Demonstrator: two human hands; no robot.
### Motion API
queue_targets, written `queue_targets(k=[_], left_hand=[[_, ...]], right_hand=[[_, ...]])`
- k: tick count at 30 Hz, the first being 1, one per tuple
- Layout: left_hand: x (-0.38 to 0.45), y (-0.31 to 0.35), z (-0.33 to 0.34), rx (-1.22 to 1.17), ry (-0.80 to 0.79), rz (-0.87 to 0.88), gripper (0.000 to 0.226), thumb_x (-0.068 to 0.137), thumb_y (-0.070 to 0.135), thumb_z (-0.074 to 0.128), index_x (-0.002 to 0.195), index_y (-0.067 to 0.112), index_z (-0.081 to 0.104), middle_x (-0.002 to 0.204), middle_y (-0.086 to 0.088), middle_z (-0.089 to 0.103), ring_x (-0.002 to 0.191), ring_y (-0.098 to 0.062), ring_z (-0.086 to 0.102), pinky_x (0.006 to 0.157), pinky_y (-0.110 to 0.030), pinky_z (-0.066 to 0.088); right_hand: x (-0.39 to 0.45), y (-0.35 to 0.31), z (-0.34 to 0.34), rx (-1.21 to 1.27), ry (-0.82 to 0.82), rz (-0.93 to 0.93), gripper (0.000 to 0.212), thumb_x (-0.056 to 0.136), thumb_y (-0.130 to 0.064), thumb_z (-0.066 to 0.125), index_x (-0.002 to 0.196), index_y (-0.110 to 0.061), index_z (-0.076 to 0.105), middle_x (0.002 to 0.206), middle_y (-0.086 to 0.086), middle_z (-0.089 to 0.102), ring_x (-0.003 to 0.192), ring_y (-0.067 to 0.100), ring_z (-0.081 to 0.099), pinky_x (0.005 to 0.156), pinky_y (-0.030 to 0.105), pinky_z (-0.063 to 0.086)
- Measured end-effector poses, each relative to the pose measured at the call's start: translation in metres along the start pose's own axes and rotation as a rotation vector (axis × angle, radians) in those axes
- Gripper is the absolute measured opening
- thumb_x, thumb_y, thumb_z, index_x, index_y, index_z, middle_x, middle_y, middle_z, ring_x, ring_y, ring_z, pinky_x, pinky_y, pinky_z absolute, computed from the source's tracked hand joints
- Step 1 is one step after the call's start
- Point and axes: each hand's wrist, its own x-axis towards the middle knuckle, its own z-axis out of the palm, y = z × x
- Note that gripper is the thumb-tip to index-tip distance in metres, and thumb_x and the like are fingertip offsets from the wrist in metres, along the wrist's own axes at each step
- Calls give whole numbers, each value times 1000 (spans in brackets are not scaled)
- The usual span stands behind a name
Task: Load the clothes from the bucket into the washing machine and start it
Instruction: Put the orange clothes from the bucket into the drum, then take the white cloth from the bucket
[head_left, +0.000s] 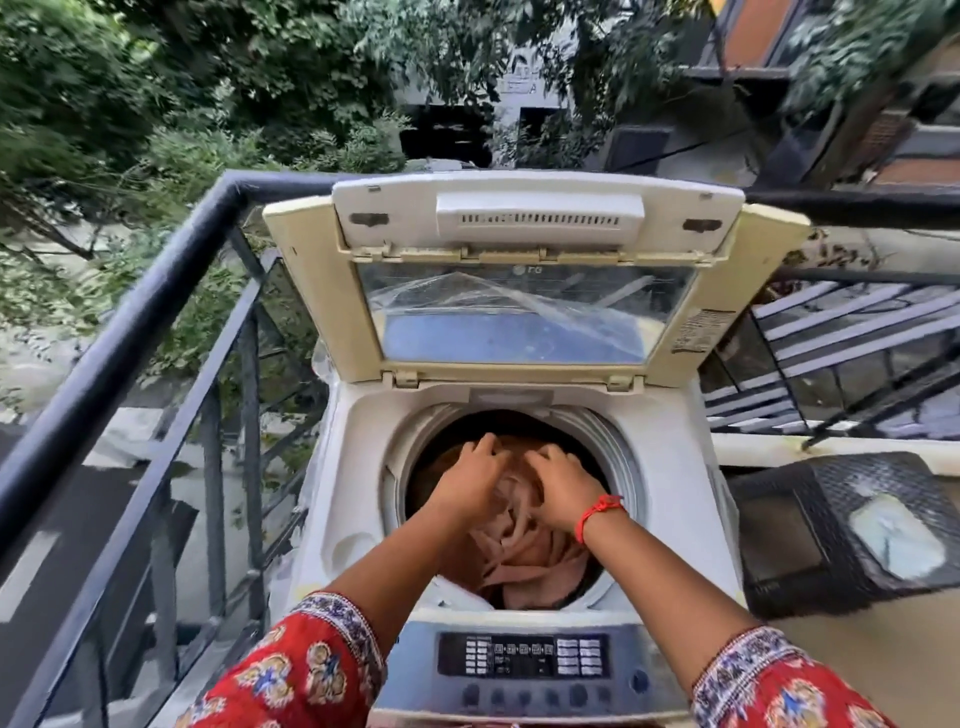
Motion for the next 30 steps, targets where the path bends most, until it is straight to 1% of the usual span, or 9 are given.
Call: queue_targets(k=[4,8,10,12,14,18,22,26,30], left_hand=[[-7,24,3,-26,48,111,55,79,21,65,129,12,44,132,-11,38,114,-36,43,82,-49,51],[-16,63,16,-97,64,256,61,77,26,65,131,13,42,127,-8,44,111,-32,46,88,-46,48],[-18,89,27,-118,52,346,67,72,27,67,133,15,41,127,-6,44,112,-31,46,90,-48,49],[-22,122,35,-139,17,413,71,76,26,71,137,14,38,132,-7,44,117,-31,43,93,-49,47],[-29,158,41,-144,-13,484,76,79,25,72,143,13,32,138,-8,41,124,-31,40,98,-48,45],[-44,237,59,-165,2,646,78,75,18,70,142,10,33,137,-10,43,125,-31,40,96,-49,46],[-59,321,76,-138,-8,799,75,76,17,68,143,9,36,140,-11,45,126,-32,43,99,-46,46],[-74,386,114,18,-70,813,75,78,28,72,142,15,34,142,-6,41,127,-28,42,87,-45,48],[-82,432,172,128,-145,792,73,81,36,70,141,16,34,142,-5,39,127,-29,41,90,-46,48]], right_hand=[[-33,8,0,56,78,64,64,76,-45,66,131,-21,46,127,10,46,112,37,51,92,45,48],[-79,24,12,140,161,174,51,69,-43,63,116,-26,50,112,7,52,102,36,58,83,47,53],[-108,33,17,140,216,234,50,74,-37,66,120,-25,49,115,7,52,104,34,55,85,47,52],[-139,48,23,148,287,306,52,77,-27,69,125,-23,50,121,7,50,110,32,53,90,44,50],[-169,65,26,178,364,379,54,76,-20,68,127,-20,50,126,6,49,114,31,51,94,40,47],[-236,104,28,184,549,498,63,71,-10,67,131,-15,50,129,7,50,116,30,51,96,36,44],[-297,149,35,241,716,603,71,64,-3,69,132,-9,49,122,16,54,109,38,55,85,39,50],[-349,199,61,292,664,685,69,67,-10,70,133,-9,48,128,16,51,117,39,49,89,43,49],[-392,253,97,319,562,718,72,68,-24,74,134,-16,47,128,8,50,117,33,48,86,43,52]])
